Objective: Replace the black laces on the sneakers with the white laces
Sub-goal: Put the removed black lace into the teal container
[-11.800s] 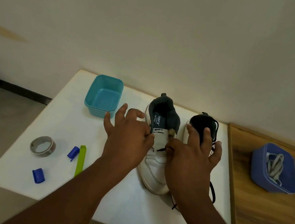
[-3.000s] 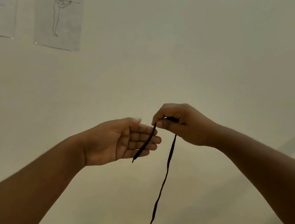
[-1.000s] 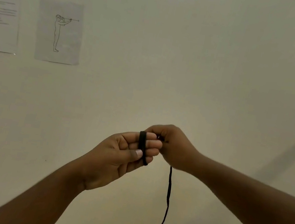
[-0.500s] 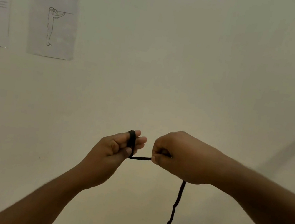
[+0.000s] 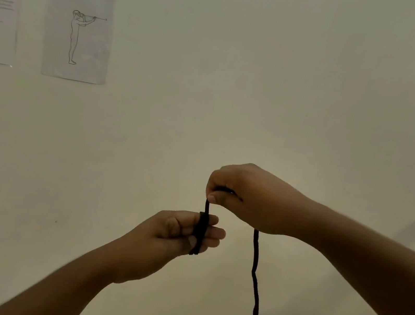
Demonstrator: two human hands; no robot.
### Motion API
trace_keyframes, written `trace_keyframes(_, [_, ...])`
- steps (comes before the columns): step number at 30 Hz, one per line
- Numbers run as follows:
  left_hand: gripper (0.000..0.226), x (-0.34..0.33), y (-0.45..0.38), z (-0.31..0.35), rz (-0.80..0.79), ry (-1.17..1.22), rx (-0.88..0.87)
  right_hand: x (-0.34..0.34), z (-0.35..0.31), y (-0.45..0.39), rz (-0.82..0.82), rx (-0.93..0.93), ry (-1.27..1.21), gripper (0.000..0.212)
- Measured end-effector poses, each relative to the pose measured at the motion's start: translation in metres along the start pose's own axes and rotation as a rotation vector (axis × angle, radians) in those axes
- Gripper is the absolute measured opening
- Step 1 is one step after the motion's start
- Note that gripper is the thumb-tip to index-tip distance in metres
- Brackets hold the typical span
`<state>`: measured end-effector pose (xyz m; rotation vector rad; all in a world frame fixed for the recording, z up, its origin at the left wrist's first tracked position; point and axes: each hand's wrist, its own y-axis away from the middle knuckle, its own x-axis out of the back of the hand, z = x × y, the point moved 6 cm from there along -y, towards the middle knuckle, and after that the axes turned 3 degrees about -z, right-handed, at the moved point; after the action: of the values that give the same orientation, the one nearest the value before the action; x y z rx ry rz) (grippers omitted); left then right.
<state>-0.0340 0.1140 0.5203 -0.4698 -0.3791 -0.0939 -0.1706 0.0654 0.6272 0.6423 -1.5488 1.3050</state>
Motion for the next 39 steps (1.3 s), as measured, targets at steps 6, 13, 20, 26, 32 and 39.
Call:
trace_keyframes(6, [0.044, -0.001, -0.001, 0.010, 0.064, 0.355, -0.061, -0.044, 0.027, -0.007, 0.162, -0.065, -0.303, 0.020])
trace_keyframes(13, [0.045, 0.022, -0.002, 0.011, 0.246, 0.478, -0.135, -0.105, -0.019, 0.030, -0.075, -0.025, -0.319, 0.028])
trace_keyframes(20, [0.048, 0.020, 0.008, 0.009, 0.218, 0.067, -0.086, -0.022, -0.030, 0.029, 0.082, -0.006, -0.073, 0.022])
trace_keyframes(26, [0.047, 0.001, 0.003, 0.016, 0.111, 0.022, -0.046, 0.010, -0.019, -0.002, 0.081, 0.109, 0.160, 0.015])
trace_keyframes(32, [0.046, -0.004, 0.008, 0.015, 0.055, 0.268, 0.024, 0.002, 0.005, -0.023, 0.185, 0.160, -0.043, 0.011])
trace_keyframes(39, [0.043, 0.019, 0.009, 0.037, 0.239, 0.546, -0.166, -0.101, 0.003, 0.012, -0.008, -0.016, -0.396, 0.022])
